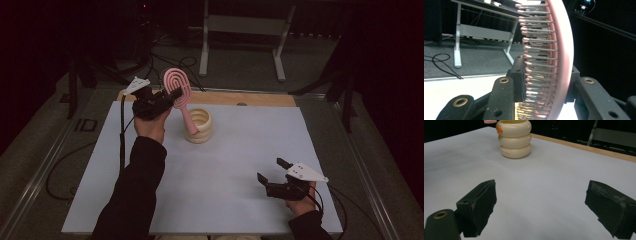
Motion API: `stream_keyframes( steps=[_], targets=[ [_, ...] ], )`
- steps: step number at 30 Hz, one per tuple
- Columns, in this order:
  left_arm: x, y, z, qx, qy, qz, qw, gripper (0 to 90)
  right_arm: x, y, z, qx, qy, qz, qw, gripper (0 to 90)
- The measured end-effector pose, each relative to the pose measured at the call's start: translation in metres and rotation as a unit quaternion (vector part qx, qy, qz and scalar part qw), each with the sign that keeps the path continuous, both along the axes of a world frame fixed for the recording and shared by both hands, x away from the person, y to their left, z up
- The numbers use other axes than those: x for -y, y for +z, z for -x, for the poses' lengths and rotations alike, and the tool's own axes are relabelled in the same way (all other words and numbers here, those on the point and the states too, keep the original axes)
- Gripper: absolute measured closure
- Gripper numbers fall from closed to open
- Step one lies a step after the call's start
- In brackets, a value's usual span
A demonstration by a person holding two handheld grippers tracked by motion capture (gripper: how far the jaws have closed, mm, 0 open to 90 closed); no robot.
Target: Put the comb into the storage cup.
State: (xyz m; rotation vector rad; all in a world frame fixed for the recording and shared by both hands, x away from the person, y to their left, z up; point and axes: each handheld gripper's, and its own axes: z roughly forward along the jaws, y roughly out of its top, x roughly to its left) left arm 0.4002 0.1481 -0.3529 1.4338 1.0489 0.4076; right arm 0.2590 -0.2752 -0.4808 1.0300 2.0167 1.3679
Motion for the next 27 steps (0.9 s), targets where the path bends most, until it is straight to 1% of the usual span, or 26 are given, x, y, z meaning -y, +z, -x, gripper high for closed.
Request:
stream_keyframes(
  steps=[8,12,23,27],
  targets=[
    [0.003,0.001,-0.004,0.001,0.007,-0.007,1.0000,65.0,0.000,0.000,0.000,-0.001,0.000,0.000,1.0000,9.9],
    [0.006,0.003,-0.007,0.002,0.008,-0.014,0.9999,65.0,0.000,0.000,0.000,-0.002,0.001,0.000,1.0000,9.9],
    [0.010,0.005,-0.012,0.003,0.009,-0.014,0.9998,65.0,0.000,0.000,0.000,-0.001,0.001,0.000,1.0000,9.9],
    [0.012,0.004,-0.014,0.002,0.011,-0.020,0.9997,65.0,0.000,0.000,0.000,-0.002,0.001,0.000,1.0000,9.9]
  ],
)
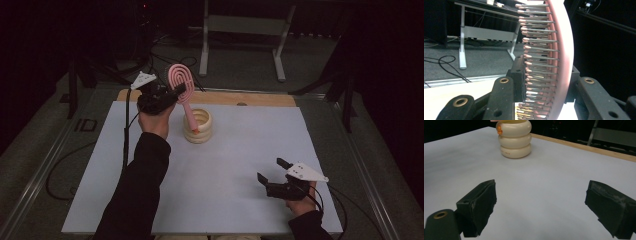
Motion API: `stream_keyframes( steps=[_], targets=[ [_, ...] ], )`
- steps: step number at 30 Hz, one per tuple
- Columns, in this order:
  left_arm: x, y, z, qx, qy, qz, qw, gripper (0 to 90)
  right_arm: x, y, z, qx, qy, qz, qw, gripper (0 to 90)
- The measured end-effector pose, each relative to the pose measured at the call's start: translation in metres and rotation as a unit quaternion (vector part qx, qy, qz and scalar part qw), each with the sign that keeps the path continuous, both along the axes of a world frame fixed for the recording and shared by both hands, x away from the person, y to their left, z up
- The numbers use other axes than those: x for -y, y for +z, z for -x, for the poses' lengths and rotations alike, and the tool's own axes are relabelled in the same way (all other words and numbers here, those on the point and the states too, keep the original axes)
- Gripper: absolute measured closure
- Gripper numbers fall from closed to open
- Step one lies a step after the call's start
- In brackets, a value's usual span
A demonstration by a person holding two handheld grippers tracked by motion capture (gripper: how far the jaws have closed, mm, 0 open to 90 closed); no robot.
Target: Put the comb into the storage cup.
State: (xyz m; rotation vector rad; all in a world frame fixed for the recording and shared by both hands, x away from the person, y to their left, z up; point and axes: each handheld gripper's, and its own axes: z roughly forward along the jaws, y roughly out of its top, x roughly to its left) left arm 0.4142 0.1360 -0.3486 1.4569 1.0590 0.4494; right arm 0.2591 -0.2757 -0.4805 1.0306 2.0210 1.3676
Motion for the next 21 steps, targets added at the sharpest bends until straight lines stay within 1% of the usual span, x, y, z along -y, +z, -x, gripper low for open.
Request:
stream_keyframes(
  steps=[3,12,21],
  targets=[
    [0.0012,-0.0005,-0.0021,0.000,0.002,-0.002,1.0000,65.0,-0.0005,-0.0001,0.0000,-0.001,0.001,-0.001,1.0000,9.9],
    [0.0046,-0.0026,-0.0067,0.005,0.008,0.006,0.9999,65.0,-0.0001,-0.0002,-0.0002,-0.001,0.001,-0.001,1.0000,9.9],
    [0.0100,-0.0008,-0.0107,0.008,0.008,0.003,0.9999,65.0,-0.0003,-0.0003,-0.0002,-0.002,0.001,-0.003,1.0000,9.9]
  ],
)
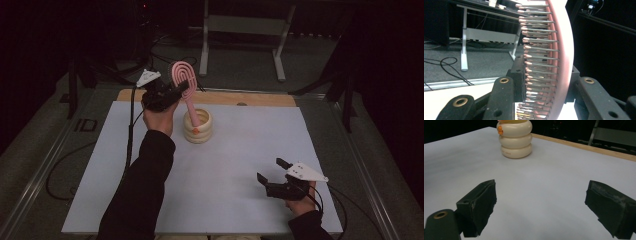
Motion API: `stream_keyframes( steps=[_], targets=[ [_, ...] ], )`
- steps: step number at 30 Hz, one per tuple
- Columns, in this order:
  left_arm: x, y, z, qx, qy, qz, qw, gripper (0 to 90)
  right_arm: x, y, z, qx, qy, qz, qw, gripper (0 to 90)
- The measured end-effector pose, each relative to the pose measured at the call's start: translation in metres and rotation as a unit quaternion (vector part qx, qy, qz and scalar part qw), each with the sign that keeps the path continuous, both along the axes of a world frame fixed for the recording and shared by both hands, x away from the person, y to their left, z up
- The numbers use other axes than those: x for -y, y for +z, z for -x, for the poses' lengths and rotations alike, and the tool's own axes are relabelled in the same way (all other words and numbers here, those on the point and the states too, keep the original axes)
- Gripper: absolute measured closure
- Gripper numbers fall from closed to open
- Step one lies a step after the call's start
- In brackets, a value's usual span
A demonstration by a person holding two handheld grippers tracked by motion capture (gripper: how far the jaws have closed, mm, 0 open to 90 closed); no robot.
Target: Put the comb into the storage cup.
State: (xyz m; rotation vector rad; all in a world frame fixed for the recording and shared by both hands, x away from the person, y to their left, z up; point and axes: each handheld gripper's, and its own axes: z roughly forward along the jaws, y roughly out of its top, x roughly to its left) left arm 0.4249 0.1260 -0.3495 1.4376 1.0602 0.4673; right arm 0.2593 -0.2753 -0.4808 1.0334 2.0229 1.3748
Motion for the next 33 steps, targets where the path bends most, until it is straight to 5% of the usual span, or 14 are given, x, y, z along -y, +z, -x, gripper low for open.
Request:
stream_keyframes(
  steps=[33],
  targets=[
    [0.014,-0.011,-0.009,-0.001,0.013,-0.009,0.9999,65.0,-0.001,0.001,0.001,0.003,0.002,-0.003,1.0000,9.9]
  ],
)
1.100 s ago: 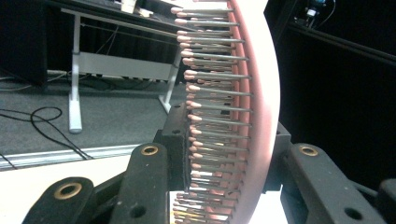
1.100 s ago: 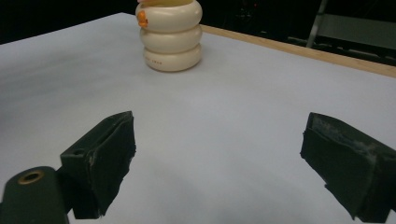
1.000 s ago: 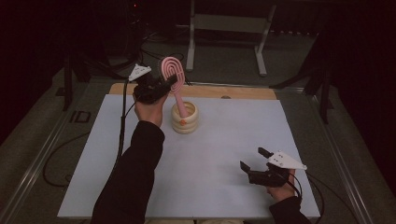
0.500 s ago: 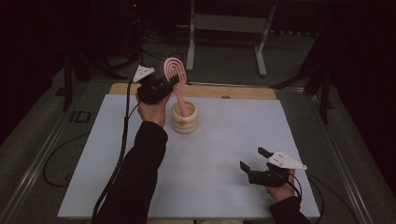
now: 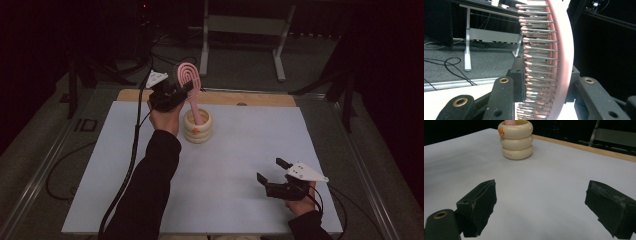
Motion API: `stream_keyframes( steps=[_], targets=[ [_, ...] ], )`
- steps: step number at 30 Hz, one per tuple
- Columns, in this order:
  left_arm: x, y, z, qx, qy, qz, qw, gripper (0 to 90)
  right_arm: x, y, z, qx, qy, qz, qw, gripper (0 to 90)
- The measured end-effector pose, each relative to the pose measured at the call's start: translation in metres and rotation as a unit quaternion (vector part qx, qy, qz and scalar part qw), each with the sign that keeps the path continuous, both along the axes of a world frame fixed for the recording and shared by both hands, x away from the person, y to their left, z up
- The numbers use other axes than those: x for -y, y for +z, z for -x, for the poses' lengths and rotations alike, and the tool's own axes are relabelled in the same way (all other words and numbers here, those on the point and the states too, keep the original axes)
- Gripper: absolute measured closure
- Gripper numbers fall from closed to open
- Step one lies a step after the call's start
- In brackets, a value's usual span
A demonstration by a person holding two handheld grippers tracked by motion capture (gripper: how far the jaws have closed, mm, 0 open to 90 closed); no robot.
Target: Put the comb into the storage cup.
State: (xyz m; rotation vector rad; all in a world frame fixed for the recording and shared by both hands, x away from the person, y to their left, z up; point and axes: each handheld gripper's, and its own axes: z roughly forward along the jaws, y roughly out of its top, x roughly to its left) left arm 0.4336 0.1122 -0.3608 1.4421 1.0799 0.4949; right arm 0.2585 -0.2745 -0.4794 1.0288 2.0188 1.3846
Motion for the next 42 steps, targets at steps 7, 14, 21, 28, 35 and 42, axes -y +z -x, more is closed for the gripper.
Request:
stream_keyframes(
  steps=[7,14,21,28,35,42],
  targets=[
    [0.001,-0.004,-0.002,-0.003,0.000,-0.004,1.0000,65.0,0.000,0.000,0.000,0.000,0.000,-0.001,1.0000,9.9],
    [0.005,-0.007,-0.003,-0.005,-0.002,-0.003,1.0000,65.0,0.000,0.000,0.000,0.000,0.000,-0.001,1.0000,9.9],
    [0.008,-0.012,-0.004,-0.010,-0.001,-0.003,0.9999,65.0,0.000,0.000,0.000,0.000,0.000,-0.001,1.0000,10.0],
    [0.011,-0.015,-0.005,-0.013,-0.004,-0.003,0.9999,65.0,0.000,-0.001,0.000,-0.003,0.001,-0.002,1.0000,10.0],
    [0.013,-0.019,-0.005,-0.016,-0.006,-0.003,0.9999,65.0,0.000,-0.001,-0.001,-0.002,0.001,-0.003,1.0000,10.0],
    [0.016,-0.023,-0.004,-0.016,-0.007,-0.005,0.9998,64.9,0.000,0.000,0.000,0.000,0.001,-0.001,1.0000,10.0]
  ],
)
